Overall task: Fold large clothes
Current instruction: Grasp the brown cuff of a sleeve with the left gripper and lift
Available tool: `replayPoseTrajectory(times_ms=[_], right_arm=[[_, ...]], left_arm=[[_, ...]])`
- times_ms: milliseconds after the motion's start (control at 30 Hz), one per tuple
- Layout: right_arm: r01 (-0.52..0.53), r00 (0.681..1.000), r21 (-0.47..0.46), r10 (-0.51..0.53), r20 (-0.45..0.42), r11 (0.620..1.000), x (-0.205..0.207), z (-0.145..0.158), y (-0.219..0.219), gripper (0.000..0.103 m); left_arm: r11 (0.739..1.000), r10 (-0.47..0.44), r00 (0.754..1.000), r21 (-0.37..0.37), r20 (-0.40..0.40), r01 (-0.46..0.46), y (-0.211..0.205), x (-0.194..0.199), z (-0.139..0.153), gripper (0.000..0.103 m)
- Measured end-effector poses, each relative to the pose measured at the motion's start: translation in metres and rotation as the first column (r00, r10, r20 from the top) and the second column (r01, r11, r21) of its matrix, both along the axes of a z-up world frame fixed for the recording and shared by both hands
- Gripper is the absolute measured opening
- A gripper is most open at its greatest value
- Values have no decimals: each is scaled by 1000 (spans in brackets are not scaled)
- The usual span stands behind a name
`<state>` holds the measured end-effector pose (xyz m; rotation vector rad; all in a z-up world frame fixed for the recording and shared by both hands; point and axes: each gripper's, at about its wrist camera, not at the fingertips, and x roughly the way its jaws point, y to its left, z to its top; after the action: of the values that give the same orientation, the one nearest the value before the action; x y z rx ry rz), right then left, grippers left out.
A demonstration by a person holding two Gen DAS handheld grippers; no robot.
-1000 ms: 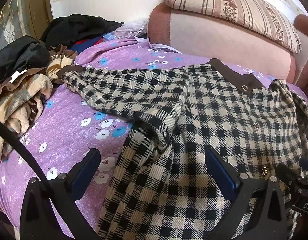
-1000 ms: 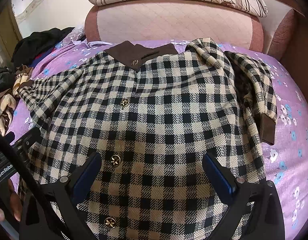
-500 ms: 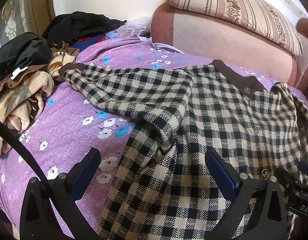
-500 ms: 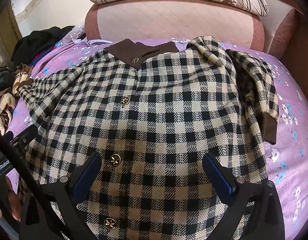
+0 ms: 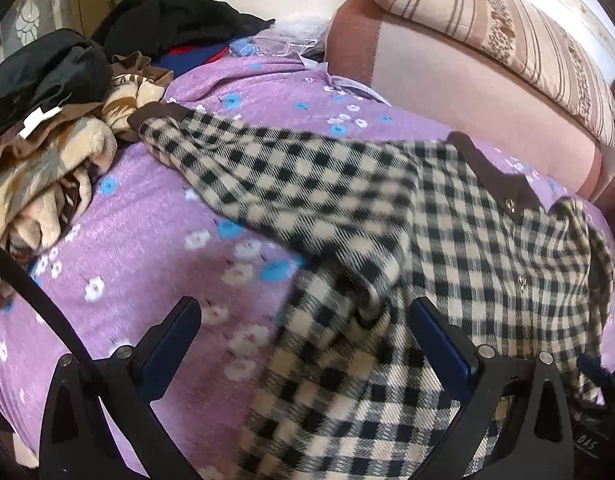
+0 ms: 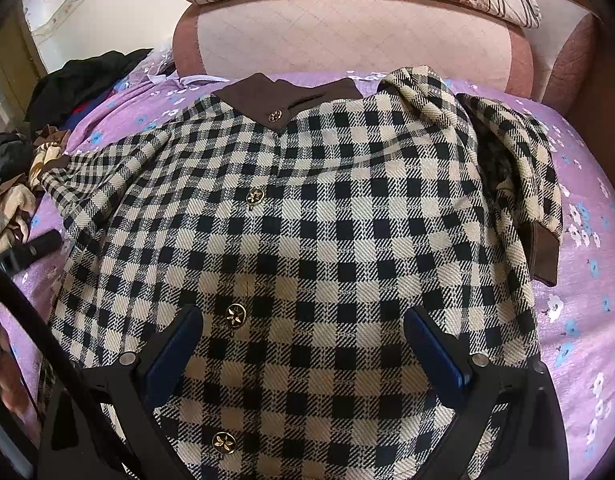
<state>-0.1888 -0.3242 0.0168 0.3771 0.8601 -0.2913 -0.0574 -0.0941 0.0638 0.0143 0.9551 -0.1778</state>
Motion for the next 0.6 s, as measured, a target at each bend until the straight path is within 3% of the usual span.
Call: replayPoseTrajectory(times_ms=[200,333,533,567,600], right_arm=[[-1,1000,42,2,-23,999,0,-7,-4,102],[-1,1000,64,3,-28,998,1,-9,-6,102],[-27,999,51,29,-41,998,5,-12,-2,102],[-33,998,53,36,-45,998,7,-14,-1,102],[-40,998,56,43,-50,998,8,-15,-1,102]], left_arm=[[994,106,994,-37,-23,-107,47,57,15,103],[974,218,975,-49,-44,-220,78,110,7,103],[951,302,953,-58,-19,-302,99,168,-14,103],[948,313,950,-49,-10,-313,101,175,-18,102],[945,325,946,-40,2,-324,102,182,-21,94]])
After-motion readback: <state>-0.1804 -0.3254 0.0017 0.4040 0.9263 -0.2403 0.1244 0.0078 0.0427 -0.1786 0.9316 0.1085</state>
